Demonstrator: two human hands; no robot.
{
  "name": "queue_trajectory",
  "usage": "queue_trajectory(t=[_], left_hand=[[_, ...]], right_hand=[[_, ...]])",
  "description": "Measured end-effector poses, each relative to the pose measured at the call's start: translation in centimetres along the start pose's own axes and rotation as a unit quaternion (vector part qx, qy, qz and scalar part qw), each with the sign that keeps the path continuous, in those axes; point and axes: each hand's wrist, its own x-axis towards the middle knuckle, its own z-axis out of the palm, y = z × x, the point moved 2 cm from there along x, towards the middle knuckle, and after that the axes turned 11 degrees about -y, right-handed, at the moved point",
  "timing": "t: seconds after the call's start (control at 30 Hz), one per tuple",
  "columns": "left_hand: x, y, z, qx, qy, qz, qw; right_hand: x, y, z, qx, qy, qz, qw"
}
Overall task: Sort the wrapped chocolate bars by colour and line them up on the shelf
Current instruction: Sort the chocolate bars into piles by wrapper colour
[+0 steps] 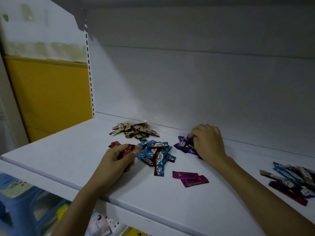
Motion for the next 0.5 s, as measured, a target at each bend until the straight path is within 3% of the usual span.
queue_trajectory(t=[0.07, 0.17, 0.2, 0.27, 0.37, 0.5], left_hand=[[0.1, -0.2, 0.0, 0.032, -0.006, 0.009, 0.999], [0.1, -0.3, -0.1, 0.066, -0.007, 0.013, 0.998], [0.0, -0.3, 0.0, 0.076, -0.007, 0.019, 0.997], [-0.1, -0.3, 0.0, 0.07, 0.0, 0.029, 0.997], [-0.3, -0.2, -0.1, 0.041, 0.006, 0.029, 0.999], [0.0, -0.1, -0.7, -0.09, 0.096, 0.023, 0.991]], right_hand=[[-0.7, -3.7, -0.9, 0.181, -0.012, -0.031, 0.983], [-2.3, -10.1, -1.4, 0.44, -0.155, -0.093, 0.879], [-2.6, -11.7, -1.4, 0.457, -0.189, -0.118, 0.861], [-2.4, -13.8, -1.2, 0.421, -0.211, -0.158, 0.868], [-1.1, -14.4, -1.3, 0.433, -0.198, -0.132, 0.87], [1.2, -12.5, -1.1, 0.61, -0.165, 0.031, 0.775]])
